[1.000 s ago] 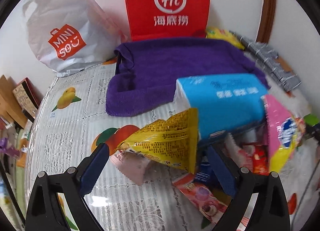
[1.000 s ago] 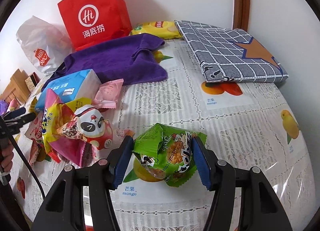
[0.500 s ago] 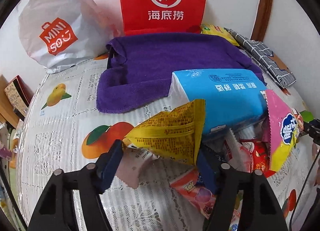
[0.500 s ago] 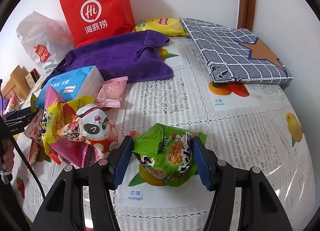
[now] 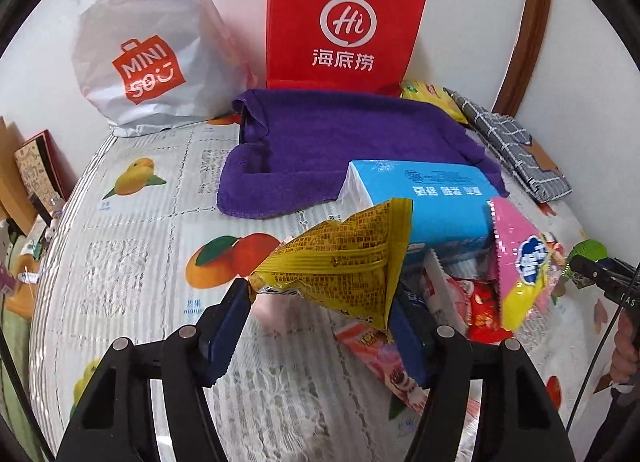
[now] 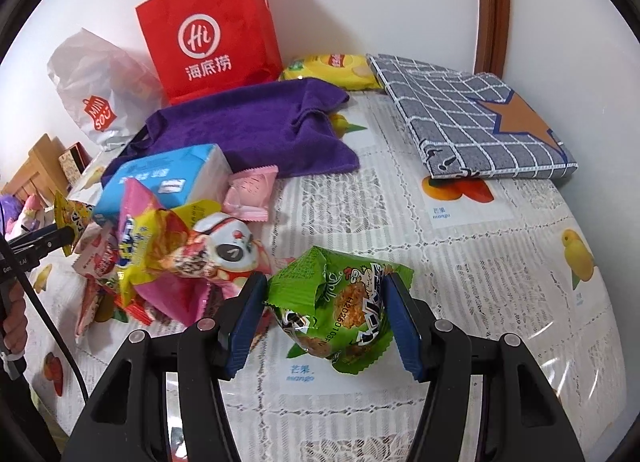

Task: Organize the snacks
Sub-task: 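Grasp the yellow triangular snack bag with the left gripper while the right gripper holds the green bag, then carry both bags onto the purple towel and open the right gripper to drop the green bag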

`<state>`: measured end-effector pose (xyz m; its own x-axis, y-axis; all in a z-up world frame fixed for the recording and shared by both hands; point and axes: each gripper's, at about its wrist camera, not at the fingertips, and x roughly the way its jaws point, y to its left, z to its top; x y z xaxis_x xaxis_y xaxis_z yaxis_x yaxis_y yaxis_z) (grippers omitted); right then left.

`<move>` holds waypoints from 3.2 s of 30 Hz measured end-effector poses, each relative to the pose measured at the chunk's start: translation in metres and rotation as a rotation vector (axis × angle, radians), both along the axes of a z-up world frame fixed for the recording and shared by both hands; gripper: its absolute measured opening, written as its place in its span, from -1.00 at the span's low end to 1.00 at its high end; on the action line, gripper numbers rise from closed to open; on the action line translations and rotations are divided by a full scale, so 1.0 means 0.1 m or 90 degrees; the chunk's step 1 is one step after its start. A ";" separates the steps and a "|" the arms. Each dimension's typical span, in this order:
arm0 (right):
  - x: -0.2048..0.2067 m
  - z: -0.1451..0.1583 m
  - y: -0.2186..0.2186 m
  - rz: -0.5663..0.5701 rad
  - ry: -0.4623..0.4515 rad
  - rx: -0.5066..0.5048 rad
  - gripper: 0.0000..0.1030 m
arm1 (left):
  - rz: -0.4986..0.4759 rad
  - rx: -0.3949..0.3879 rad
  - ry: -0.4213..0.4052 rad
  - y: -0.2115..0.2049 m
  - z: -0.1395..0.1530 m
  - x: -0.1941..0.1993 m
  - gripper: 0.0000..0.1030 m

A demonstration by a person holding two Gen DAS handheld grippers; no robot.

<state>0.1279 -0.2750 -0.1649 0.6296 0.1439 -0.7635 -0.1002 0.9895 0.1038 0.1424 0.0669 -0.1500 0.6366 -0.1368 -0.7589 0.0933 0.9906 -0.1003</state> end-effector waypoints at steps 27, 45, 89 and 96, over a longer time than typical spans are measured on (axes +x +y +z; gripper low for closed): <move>0.47 0.84 0.55 0.049 -0.064 0.032 0.15 | -0.016 -0.051 -0.033 -0.35 0.84 0.09 0.27; 1.68 1.05 0.92 0.071 -0.088 0.024 0.15 | -0.001 -0.026 -0.047 -0.19 1.06 1.11 0.27; 2.82 -0.01 1.03 0.107 0.053 -0.015 0.15 | 0.005 -0.022 0.102 -0.08 0.03 2.46 0.27; 2.85 -0.11 1.09 0.116 0.074 -0.024 0.16 | 0.001 -0.019 0.119 -0.13 -0.03 2.49 0.30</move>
